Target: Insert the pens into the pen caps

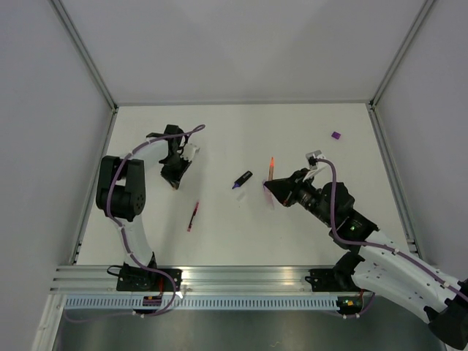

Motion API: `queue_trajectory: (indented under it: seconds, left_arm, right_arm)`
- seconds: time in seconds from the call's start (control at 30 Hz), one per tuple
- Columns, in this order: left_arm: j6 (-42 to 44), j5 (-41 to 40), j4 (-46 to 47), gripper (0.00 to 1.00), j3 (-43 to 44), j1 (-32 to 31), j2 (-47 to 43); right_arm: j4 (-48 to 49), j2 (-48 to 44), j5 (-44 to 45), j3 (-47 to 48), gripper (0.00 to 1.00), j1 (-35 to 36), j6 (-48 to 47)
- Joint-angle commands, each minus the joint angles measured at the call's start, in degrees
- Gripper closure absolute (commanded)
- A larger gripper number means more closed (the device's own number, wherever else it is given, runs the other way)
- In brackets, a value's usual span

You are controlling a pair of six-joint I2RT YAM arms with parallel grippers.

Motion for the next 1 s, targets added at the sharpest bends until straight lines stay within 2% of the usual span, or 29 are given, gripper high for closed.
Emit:
queue_trajectory:
  seconds: [0.0, 0.1, 0.2, 0.23, 0.27, 0.3, 0.33, 0.37, 0.4, 0.43, 0.47, 0.5, 0.57, 0.73, 0.97]
  left_arm:
    - [-5.4, 8.2, 5.2, 0.98, 2.9, 0.0, -6.5]
    - [-11.8, 18.1, 13.6, 0.98, 2.6, 0.0, -14.7]
    - [-21.0, 31.0, 29.4, 0.98, -4.0, -0.2, -25.0]
    - [-28.8, 34.2, 39.9, 0.98, -9.1, -0.3, -29.8]
    - [-32.9, 40.3, 45.4, 0.98, -11.4, -0.4, -31.7]
    - [-37.0, 43.0, 51.2, 0.98, -13.7, -0.4, -33.3]
    - [-46.9, 45.1, 56.6, 0.98, -17.9, -0.7, -34.6]
    - [-52.5, 47.5, 67.4, 0.98, -19.8, -1.0, -36.7]
    - [-57.7, 48.6, 73.6, 0.98, -22.0, -1.4, -37.7]
    - [-66.9, 49.1, 79.8, 0.98, -26.7, -2.1, -38.5]
    - [-70.6, 47.8, 91.4, 0.98, -28.9, -4.1, -40.6]
    - [-73.0, 46.7, 95.7, 0.98, -31.1, -5.6, -41.4]
    - [-74.9, 43.1, 100.2, 0.98, -34.9, -10.3, -43.4]
    - [-69.0, 36.8, 101.3, 0.98, -37.9, -20.5, -47.6]
    - [-70.5, 33.7, 103.1, 0.98, -39.3, -22.0, -47.7]
  right_arm:
    - [3.2, 2.7, -1.9, 0.0, 1.0, 0.0, -0.4]
    - [5.6, 5.7, -5.3, -0.3, 1.0, 0.0, -0.8]
    - [8.6, 7.9, -9.6, -0.6, 1.0, 0.0, -1.9]
    - [9.3, 8.4, -10.7, -0.6, 1.0, 0.1, -2.2]
    - [10.5, 9.5, -12.0, -0.3, 1.0, 0.2, -2.6]
    - [11.0, 10.2, -13.4, -0.1, 1.0, 0.3, -2.8]
    - [11.5, 10.8, -15.7, 0.1, 1.0, 0.5, -3.2]
    - [12.5, 12.0, -16.6, 0.4, 1.0, 1.1, -3.5]
    - [12.9, 12.6, -17.3, 0.4, 1.0, 1.6, -3.7]
    - [13.3, 13.0, -17.8, 0.4, 1.0, 1.9, -4.2]
    - [14.3, 13.6, -17.7, 0.3, 1.0, 2.9, -4.5]
    - [15.0, 13.8, -17.8, 0.0, 1.0, 3.2, -4.7]
    - [16.5, 14.3, -18.9, -0.1, 1.0, 3.8, -4.9]
    - [18.6, 14.2, -19.2, -1.1, 1.0, 4.9, -5.0]
    - [18.5, 12.8, -18.3, -1.5, 1.0, 5.6, -5.6]
